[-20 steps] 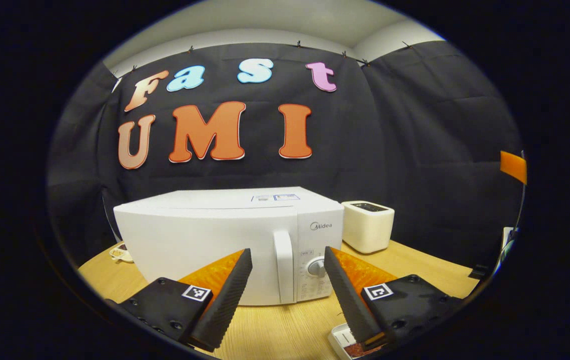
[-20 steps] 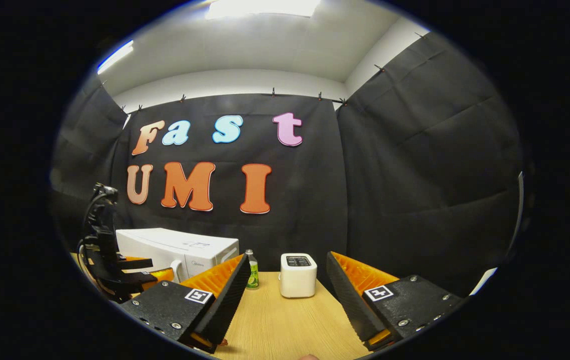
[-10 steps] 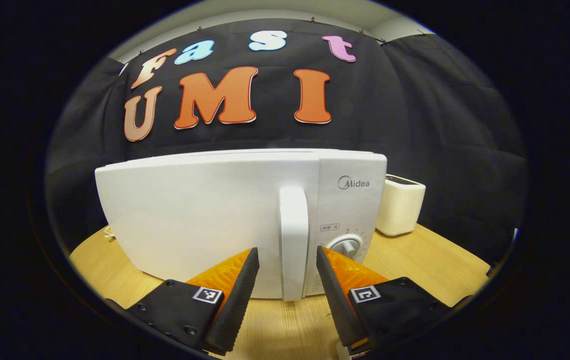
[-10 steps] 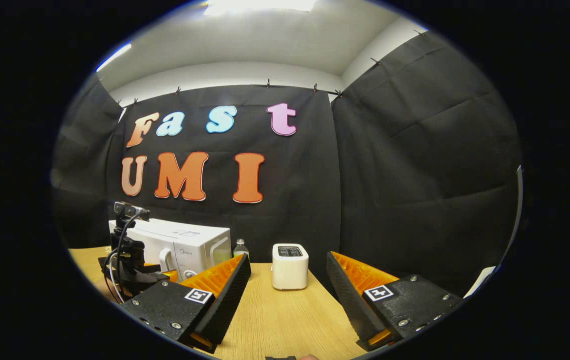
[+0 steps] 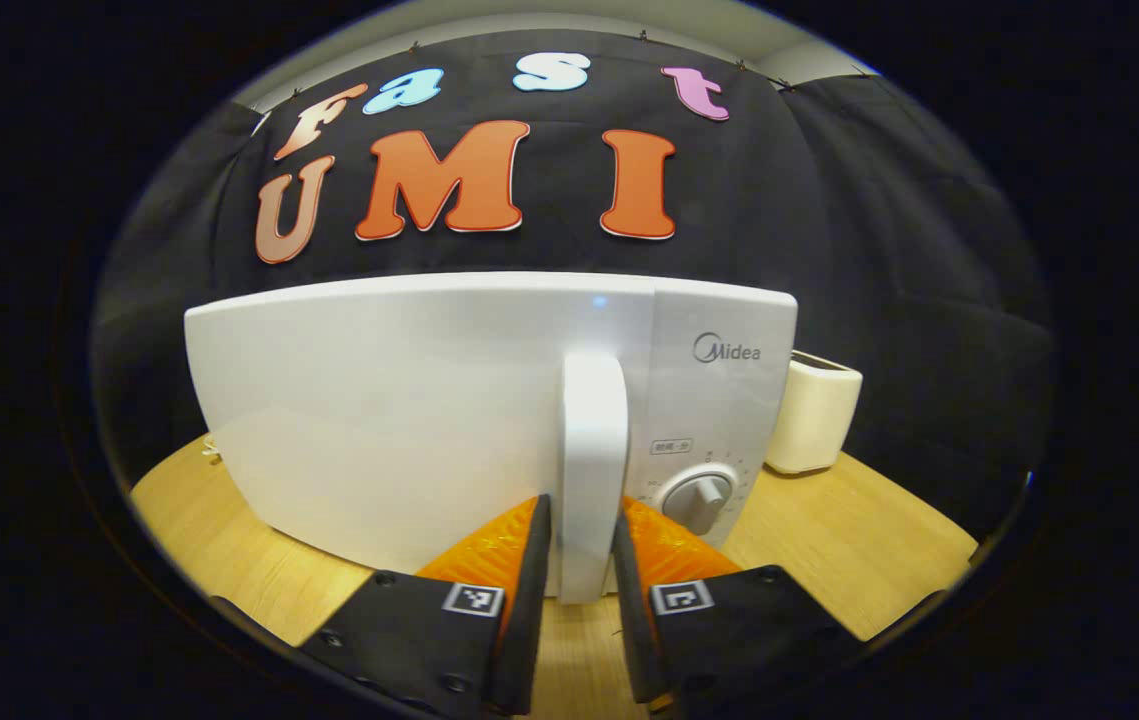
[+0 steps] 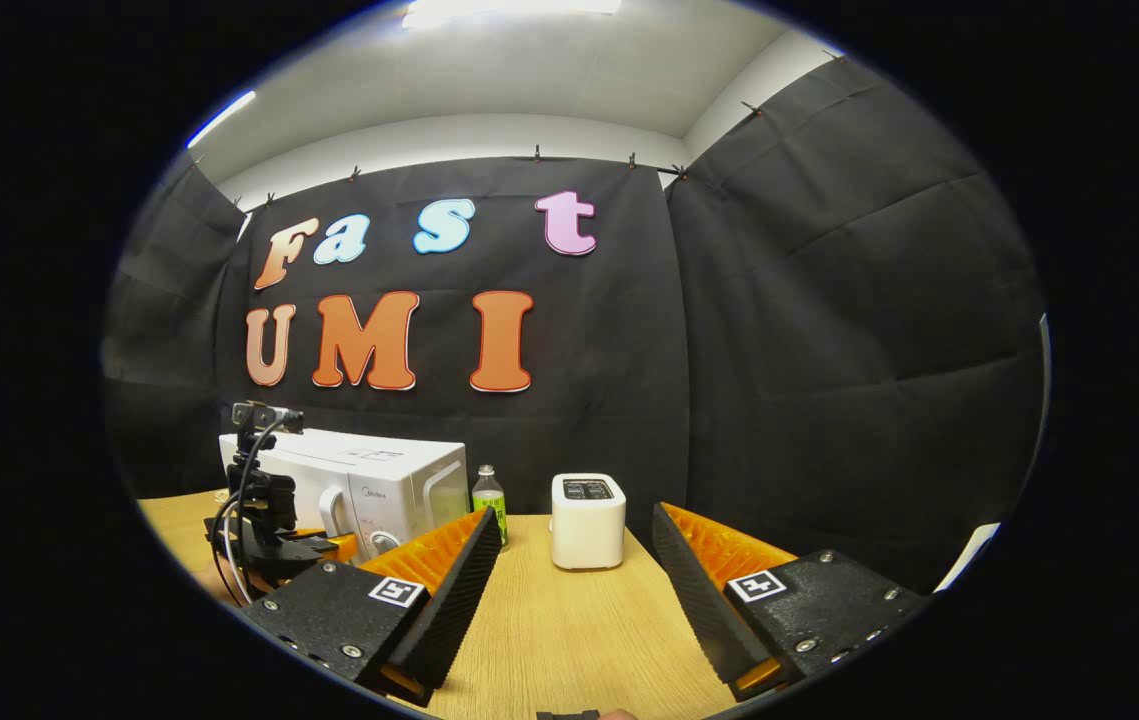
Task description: Open the microwave oven with the left hand, put the food in, and close the microwave oven.
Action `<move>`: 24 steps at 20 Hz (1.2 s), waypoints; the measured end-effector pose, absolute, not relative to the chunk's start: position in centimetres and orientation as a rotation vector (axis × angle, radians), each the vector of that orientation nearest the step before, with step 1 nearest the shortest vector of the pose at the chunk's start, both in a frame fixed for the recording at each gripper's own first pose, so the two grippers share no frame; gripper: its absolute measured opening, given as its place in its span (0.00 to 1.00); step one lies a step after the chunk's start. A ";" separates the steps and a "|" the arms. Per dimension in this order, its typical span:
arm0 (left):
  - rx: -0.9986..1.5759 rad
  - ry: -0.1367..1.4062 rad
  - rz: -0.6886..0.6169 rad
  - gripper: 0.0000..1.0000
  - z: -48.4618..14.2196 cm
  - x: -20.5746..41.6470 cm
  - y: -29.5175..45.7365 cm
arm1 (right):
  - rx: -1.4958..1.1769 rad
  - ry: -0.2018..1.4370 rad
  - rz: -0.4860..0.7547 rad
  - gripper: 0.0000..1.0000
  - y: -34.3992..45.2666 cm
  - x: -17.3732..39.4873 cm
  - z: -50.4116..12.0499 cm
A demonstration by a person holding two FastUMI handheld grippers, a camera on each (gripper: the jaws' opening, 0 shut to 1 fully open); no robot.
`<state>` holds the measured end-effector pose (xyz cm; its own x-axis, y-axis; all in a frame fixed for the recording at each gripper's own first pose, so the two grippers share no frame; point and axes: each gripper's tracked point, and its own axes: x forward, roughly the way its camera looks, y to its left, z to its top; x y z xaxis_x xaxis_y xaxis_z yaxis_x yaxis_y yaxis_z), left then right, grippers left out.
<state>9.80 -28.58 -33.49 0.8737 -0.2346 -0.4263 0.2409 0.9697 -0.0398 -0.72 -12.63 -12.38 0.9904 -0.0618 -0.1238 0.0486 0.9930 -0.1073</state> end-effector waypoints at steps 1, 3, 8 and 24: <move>0.030 0.439 -0.247 0.28 -33.3 9.9 -28.5 | -0.107 0.128 -0.054 0.95 -12.6 -0.8 -12.4; 0.017 0.435 -0.251 0.28 -33.1 9.9 -28.5 | -0.114 0.124 -0.056 0.95 -12.6 -0.9 -12.3; 0.017 0.443 -0.265 0.17 -33.4 9.7 -28.4 | -0.105 0.129 -0.061 0.95 -12.8 -1.1 -12.5; 0.011 0.405 -0.314 0.16 -31.4 2.6 -24.9 | -0.035 0.237 -0.021 0.95 -9.9 -1.3 -16.3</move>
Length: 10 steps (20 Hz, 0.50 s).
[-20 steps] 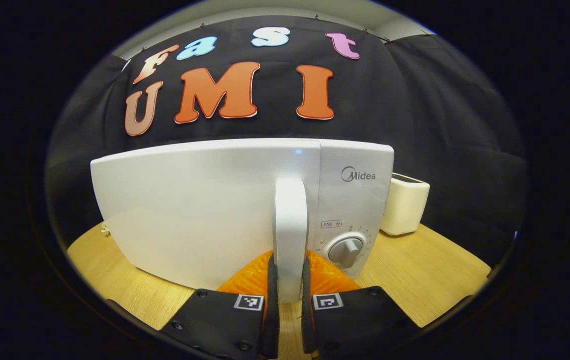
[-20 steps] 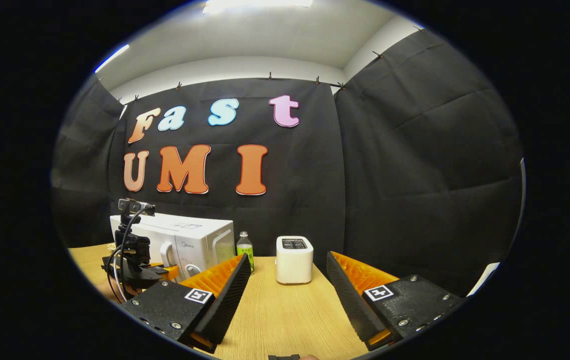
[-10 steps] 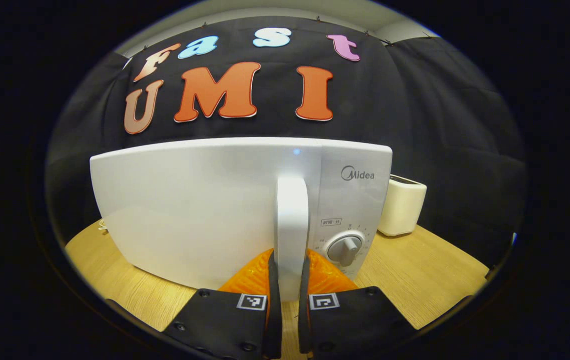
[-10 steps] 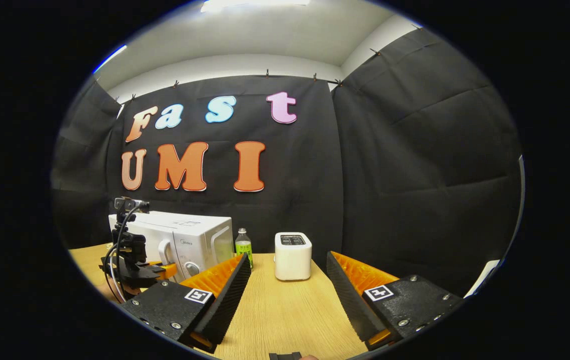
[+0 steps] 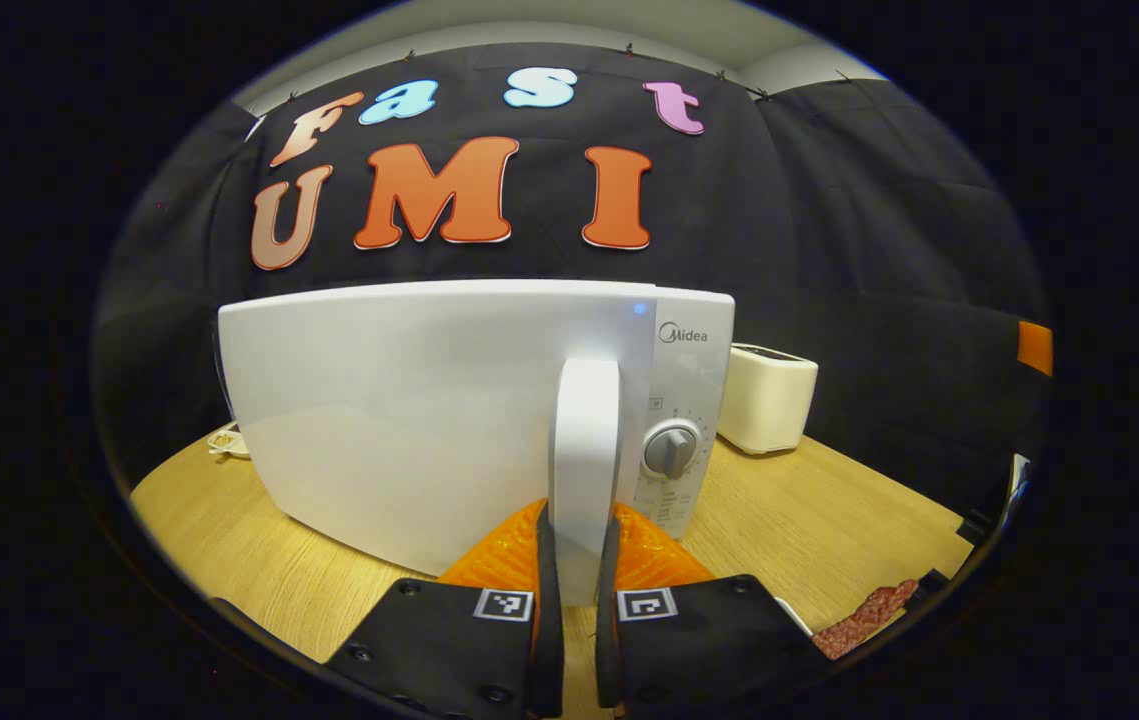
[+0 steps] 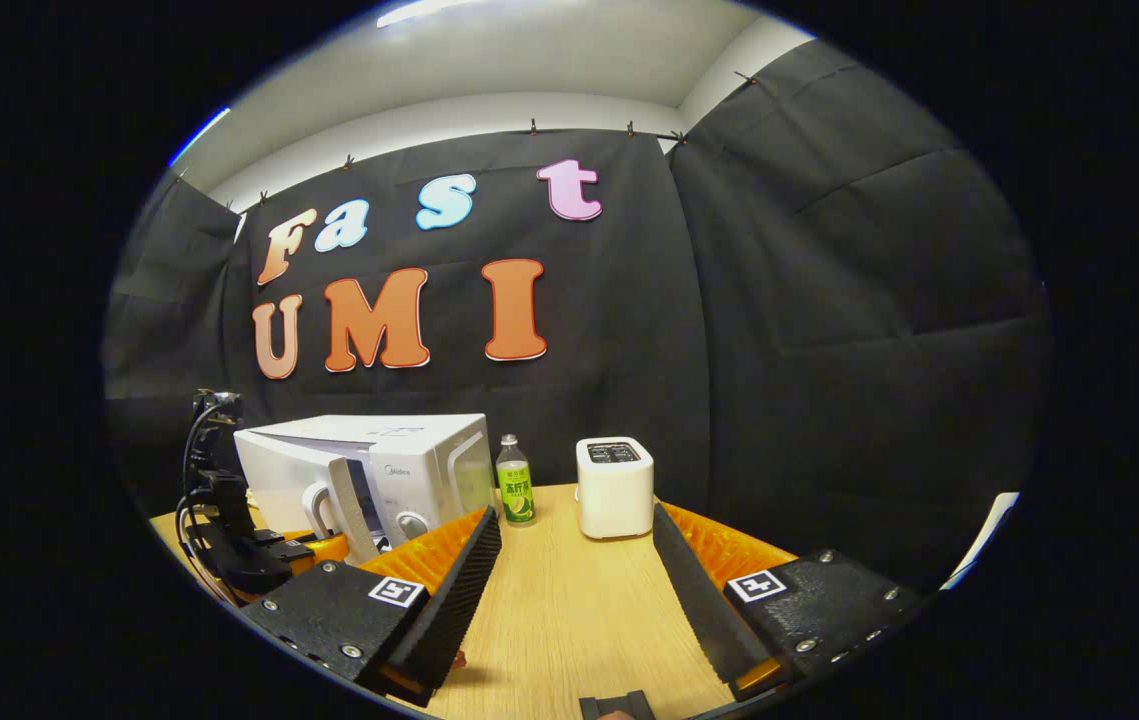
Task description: Open the microwave oven with the left hand, put the food in, and close the microwave oven.
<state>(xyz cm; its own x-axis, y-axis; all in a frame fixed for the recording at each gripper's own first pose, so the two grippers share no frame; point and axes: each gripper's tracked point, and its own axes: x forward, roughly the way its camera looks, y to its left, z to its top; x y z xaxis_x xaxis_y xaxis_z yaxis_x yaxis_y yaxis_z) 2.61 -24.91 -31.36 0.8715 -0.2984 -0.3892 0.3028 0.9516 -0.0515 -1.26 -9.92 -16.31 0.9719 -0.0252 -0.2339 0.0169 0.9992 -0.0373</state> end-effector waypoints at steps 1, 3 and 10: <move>0.010 0.405 -0.316 0.17 -31.1 1.8 -24.2 | -0.038 0.241 -0.017 0.95 -9.5 -1.4 -16.4; -0.001 0.406 -0.321 0.17 -30.8 0.0 -22.9 | -0.050 0.241 -0.004 0.95 -8.5 -1.6 -16.6; 0.007 0.389 -0.282 0.16 -29.0 -5.6 -16.5 | -0.046 0.289 0.062 0.95 -4.6 -2.9 -18.6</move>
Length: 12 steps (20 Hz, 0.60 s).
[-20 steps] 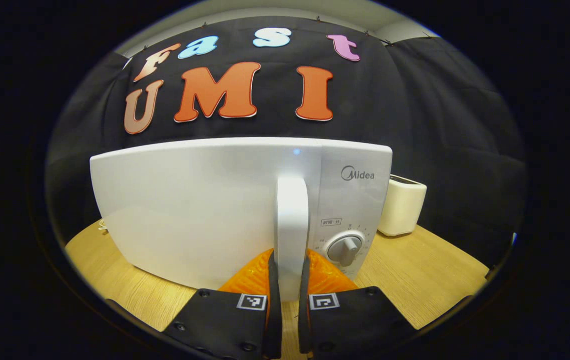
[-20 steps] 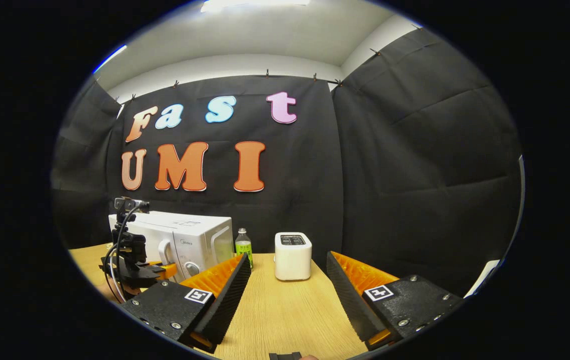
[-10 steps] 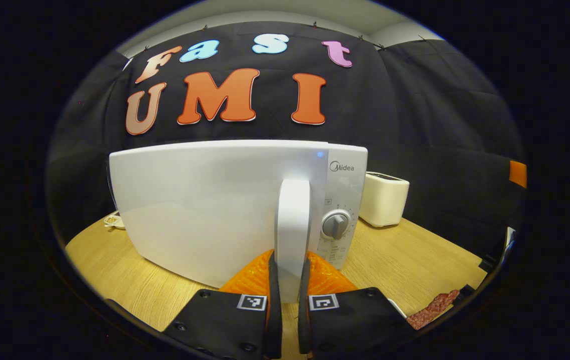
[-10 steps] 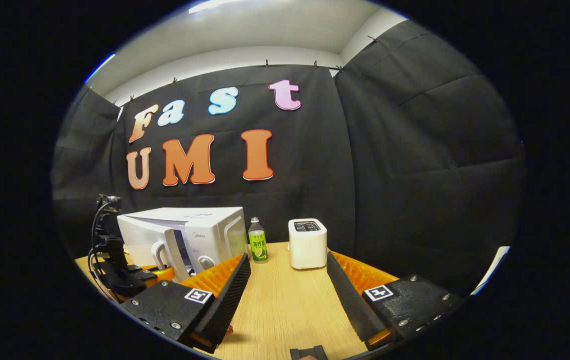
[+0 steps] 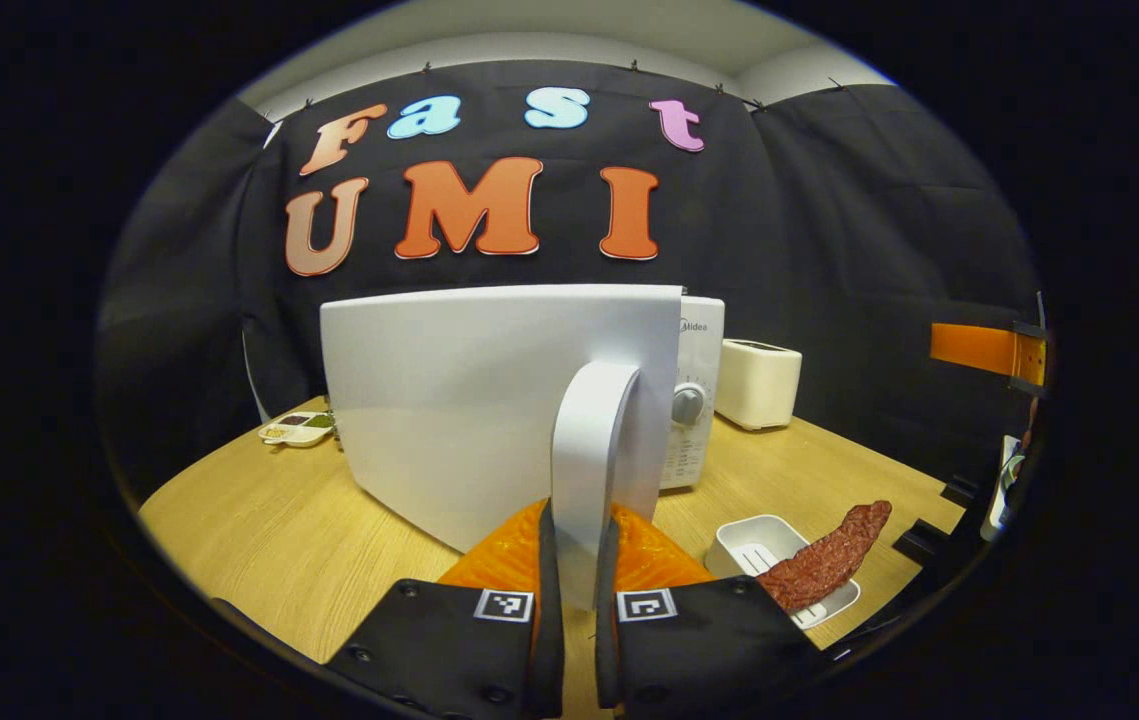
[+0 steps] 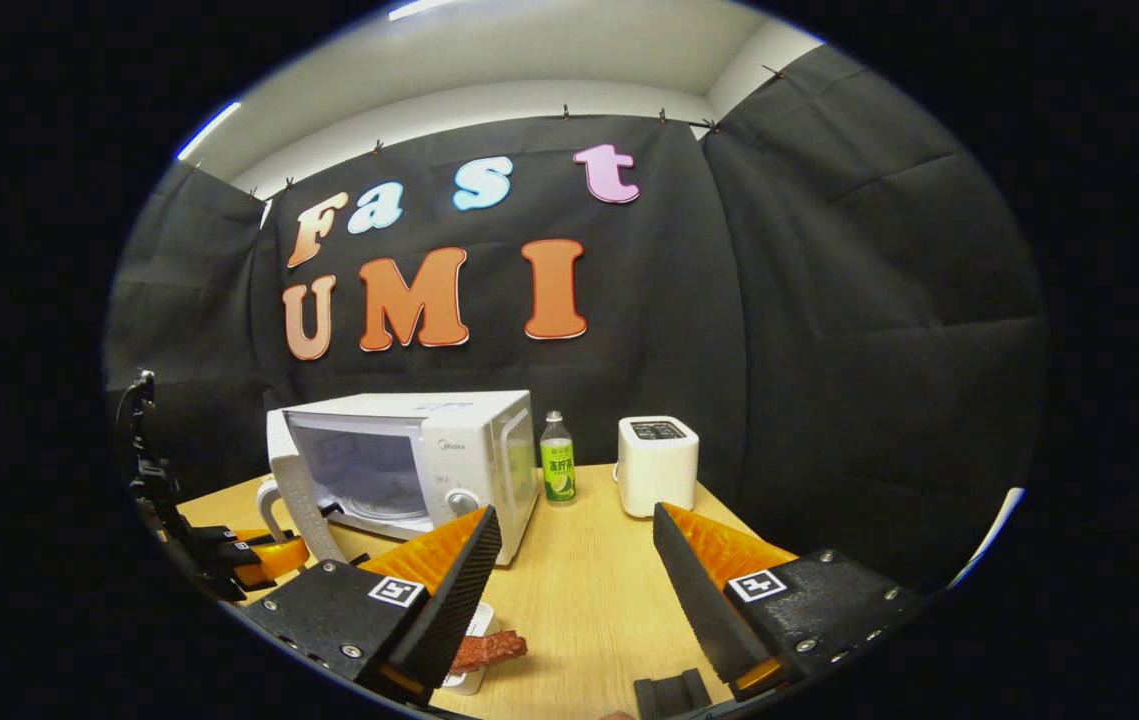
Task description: Open the microwave oven with the left hand, put the food in, and close the microwave oven.
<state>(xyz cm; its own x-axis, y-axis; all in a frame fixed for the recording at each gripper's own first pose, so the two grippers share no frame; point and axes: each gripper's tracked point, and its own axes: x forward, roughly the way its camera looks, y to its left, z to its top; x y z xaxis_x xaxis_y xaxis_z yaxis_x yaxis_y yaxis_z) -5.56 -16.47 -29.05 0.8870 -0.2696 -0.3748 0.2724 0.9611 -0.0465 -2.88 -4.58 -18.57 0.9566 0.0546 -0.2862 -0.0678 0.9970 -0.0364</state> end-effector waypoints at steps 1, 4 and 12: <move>0.011 0.383 -0.273 0.12 -28.8 -6.1 -15.4 | -0.045 0.297 0.069 0.95 -4.1 -3.1 -19.0; 0.018 0.374 -0.225 0.16 -28.3 -7.9 -11.7 | -0.041 0.346 0.069 0.95 -3.2 -3.8 -20.8; 0.041 0.352 -0.103 0.16 -27.3 -10.3 -1.8 | -0.011 0.442 0.007 0.95 -2.5 -5.6 -24.7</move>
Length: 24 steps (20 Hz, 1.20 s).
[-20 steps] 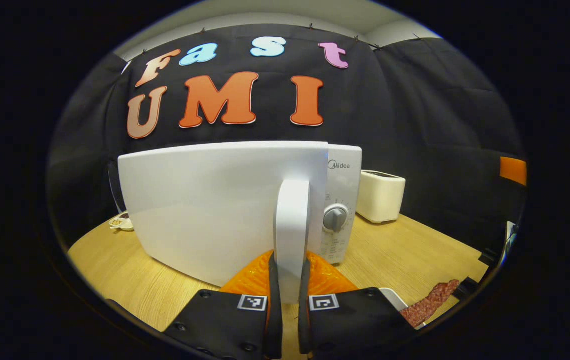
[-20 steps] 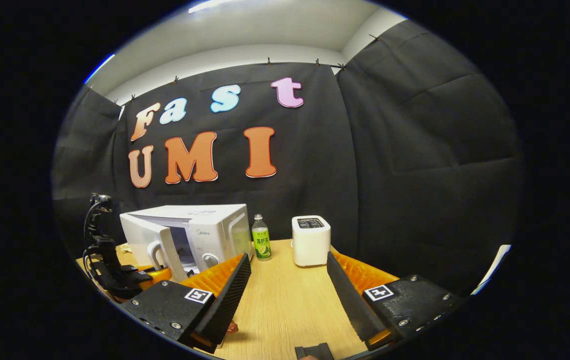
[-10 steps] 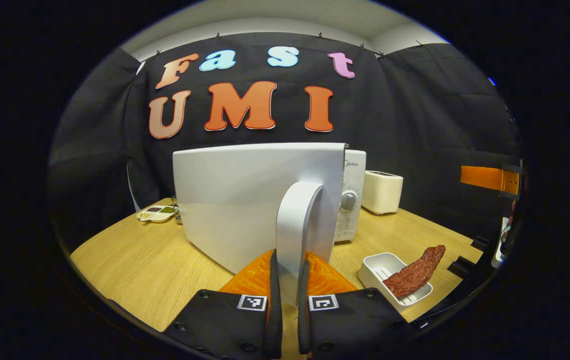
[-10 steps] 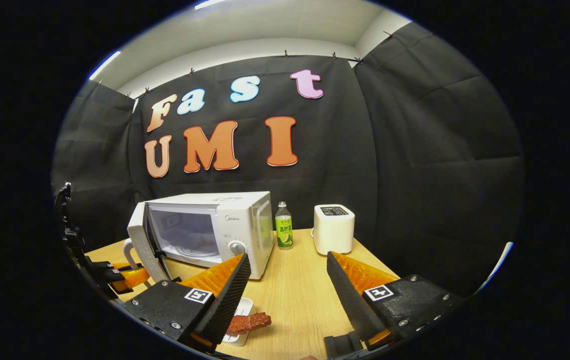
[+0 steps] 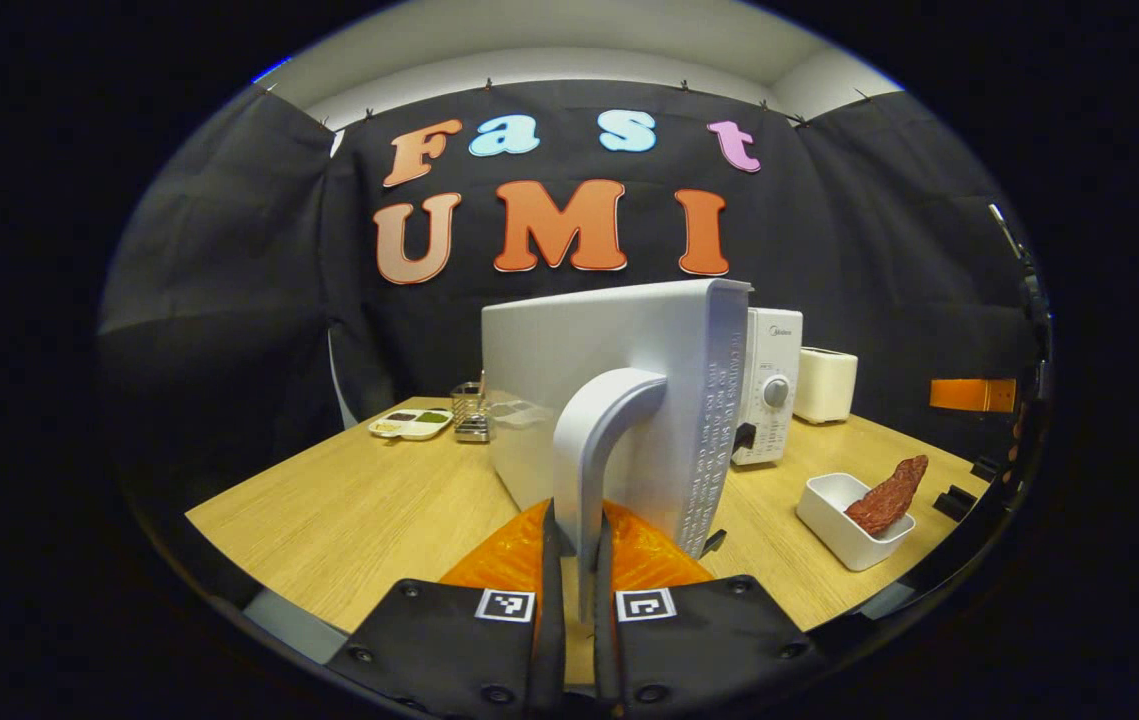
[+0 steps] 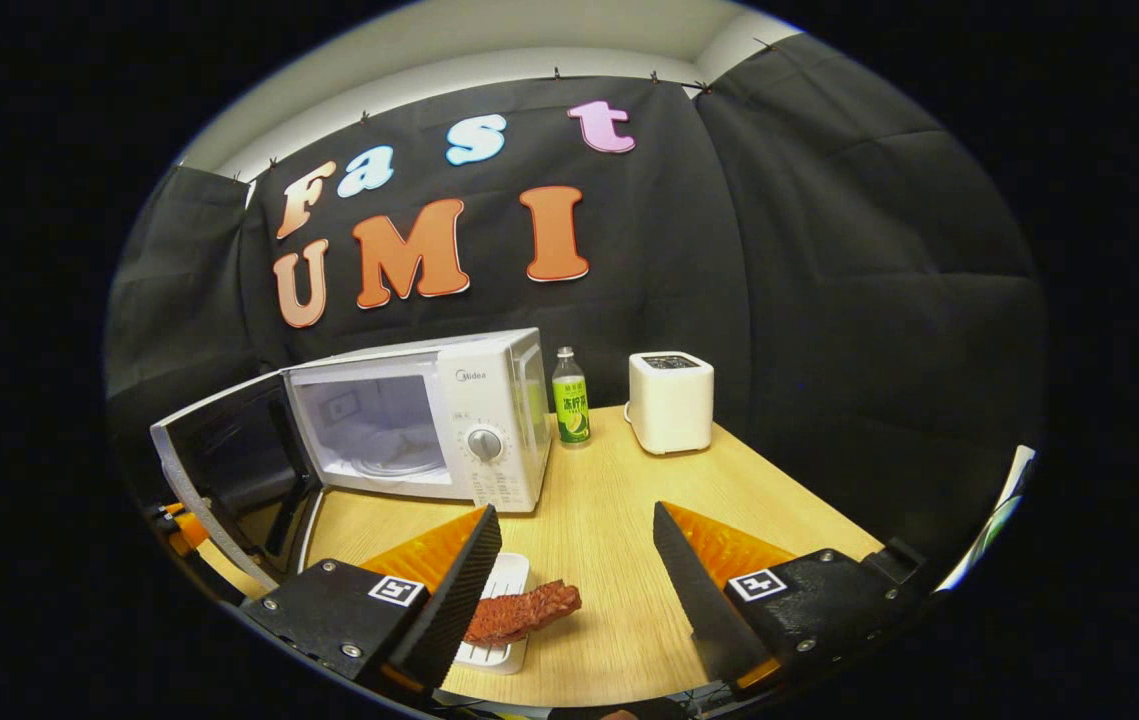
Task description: Open the microwave oven with the left hand, put the food in, and close the microwave oven.
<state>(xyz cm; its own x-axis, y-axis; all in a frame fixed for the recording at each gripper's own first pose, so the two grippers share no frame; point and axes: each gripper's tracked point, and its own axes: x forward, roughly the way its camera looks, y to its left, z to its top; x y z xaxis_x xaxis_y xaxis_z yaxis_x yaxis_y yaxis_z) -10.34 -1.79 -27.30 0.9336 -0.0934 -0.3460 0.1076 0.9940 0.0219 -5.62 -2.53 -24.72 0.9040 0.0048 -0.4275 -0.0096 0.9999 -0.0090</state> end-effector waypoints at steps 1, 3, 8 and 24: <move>0.043 0.351 -0.084 0.16 -27.2 -10.4 -0.4 | -0.011 0.454 0.000 0.95 -2.6 -5.9 -25.2; 0.036 0.343 -0.083 0.15 -26.9 -10.7 1.4 | -0.023 0.475 -0.010 0.95 -2.2 -6.2 -26.0; 0.042 0.324 -0.066 0.41 -26.6 -11.6 6.2 | -0.055 0.511 -0.011 0.95 -1.4 -6.9 -27.4; 0.107 0.277 0.097 0.73 -24.7 -13.9 19.4 | -0.032 0.656 -0.069 0.95 -0.9 -8.0 -32.8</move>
